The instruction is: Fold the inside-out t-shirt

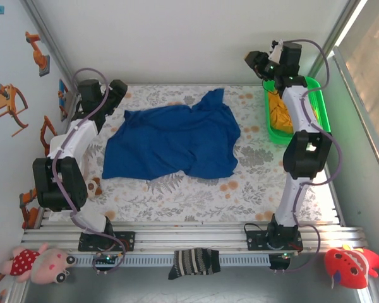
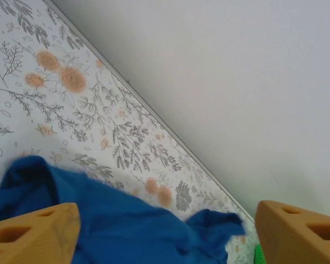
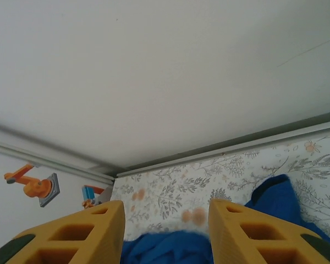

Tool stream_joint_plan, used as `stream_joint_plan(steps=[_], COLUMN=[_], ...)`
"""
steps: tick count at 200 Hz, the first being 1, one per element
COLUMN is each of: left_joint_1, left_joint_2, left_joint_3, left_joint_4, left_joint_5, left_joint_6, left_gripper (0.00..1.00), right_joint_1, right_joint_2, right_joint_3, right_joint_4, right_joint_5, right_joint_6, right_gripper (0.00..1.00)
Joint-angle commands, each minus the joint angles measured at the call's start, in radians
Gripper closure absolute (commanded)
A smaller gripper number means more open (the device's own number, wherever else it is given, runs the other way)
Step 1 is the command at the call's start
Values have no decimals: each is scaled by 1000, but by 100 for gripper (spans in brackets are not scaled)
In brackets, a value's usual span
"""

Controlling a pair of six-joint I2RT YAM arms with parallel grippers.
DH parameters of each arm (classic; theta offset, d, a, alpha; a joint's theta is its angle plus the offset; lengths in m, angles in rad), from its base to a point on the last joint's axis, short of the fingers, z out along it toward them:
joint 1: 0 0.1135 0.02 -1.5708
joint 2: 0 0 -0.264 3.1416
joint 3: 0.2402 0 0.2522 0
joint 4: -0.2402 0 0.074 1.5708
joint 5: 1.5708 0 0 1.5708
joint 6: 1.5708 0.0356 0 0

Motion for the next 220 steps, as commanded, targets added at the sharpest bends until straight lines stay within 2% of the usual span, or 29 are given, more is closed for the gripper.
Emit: stream_joint_plan(steps=[1, 28, 58, 79, 107, 131, 155, 205, 220], left_joint_1=[-2, -4, -13, -18, -29, -50, -88, -111, -111], left_joint_2=[-41, -153, -316, -460, -639, -767, -828, -753, -699], left_joint_3=[-12, -114, -234, -340, -463, -552, -626, -718, -719], left_joint_4=[2, -47, -209, -305, -436, -517, -552, -446, -393], left_joint_5=[30, 13, -20, -45, -59, -69, -91, -78, -72], left_joint_6=[17, 28, 45, 41, 24, 1, -8, -12, -14], left_gripper=[10, 8, 7, 4, 3, 2, 1, 1, 1], right_joint_1=[17, 55, 185, 261, 324, 350, 368, 425, 425], right_joint_2=[-179, -393, -612, -729, -838, -884, -845, -662, -630], right_joint_3=[-134, -465, -805, -1031, -1251, -1368, -1419, -1373, -1365], right_joint_4=[0, -31, -160, -161, -157, -116, -6, 141, 163], right_joint_5=[3, 56, 240, 326, 371, 384, 330, 319, 325], right_joint_6=[-25, -58, -176, -154, -110, -87, -46, 1, 8], right_gripper=[57, 57, 56, 54, 52, 49, 49, 50, 60])
